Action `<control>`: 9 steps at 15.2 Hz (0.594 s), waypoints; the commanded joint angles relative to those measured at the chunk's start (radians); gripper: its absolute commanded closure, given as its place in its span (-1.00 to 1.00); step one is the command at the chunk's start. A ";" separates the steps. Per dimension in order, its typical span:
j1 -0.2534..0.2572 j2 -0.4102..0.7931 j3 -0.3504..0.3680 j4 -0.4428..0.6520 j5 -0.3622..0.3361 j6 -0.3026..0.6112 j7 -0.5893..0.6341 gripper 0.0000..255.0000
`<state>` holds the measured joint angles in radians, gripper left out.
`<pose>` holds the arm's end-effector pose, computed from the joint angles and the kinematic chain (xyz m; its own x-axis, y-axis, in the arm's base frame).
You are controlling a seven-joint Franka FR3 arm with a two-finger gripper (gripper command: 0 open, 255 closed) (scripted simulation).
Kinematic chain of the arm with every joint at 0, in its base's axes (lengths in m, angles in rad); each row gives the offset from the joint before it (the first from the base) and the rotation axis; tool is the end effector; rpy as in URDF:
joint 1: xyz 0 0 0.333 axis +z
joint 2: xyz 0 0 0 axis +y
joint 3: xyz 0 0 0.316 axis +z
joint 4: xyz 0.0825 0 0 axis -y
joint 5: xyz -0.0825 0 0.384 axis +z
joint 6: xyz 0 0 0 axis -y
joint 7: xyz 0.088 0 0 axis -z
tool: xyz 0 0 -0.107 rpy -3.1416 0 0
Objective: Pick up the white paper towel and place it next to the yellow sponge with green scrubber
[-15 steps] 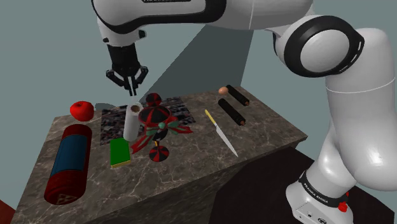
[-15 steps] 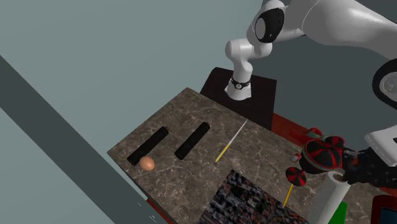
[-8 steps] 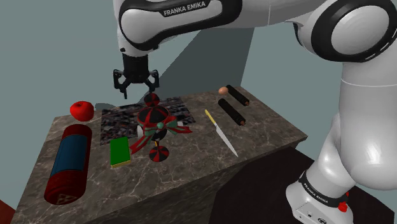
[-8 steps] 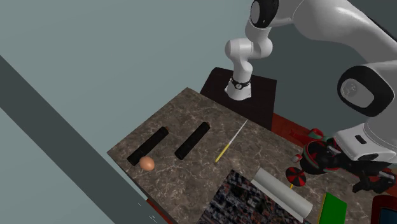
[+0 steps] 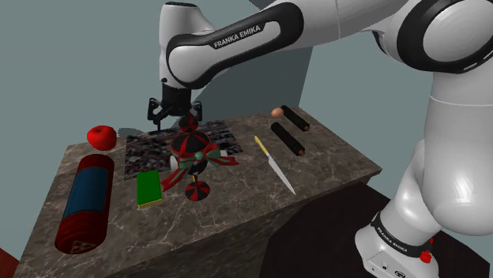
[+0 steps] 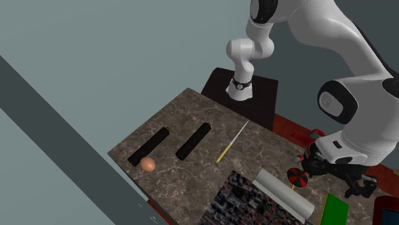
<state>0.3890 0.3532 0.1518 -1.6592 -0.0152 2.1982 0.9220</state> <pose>0.5846 0.3376 0.4249 0.9198 -0.3835 0.0832 -0.3655 -0.9145 -0.1735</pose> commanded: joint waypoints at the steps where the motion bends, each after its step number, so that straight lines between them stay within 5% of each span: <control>1: -0.001 0.012 -0.001 -0.003 -0.001 0.016 -0.002 -1.00; 8: -0.001 0.012 -0.001 -0.003 -0.001 0.015 -0.002 -1.00; 9: -0.001 0.012 -0.001 -0.003 -0.001 0.015 -0.002 1.00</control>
<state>0.3882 0.3649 0.1507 -1.6621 -0.0162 2.2136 0.9202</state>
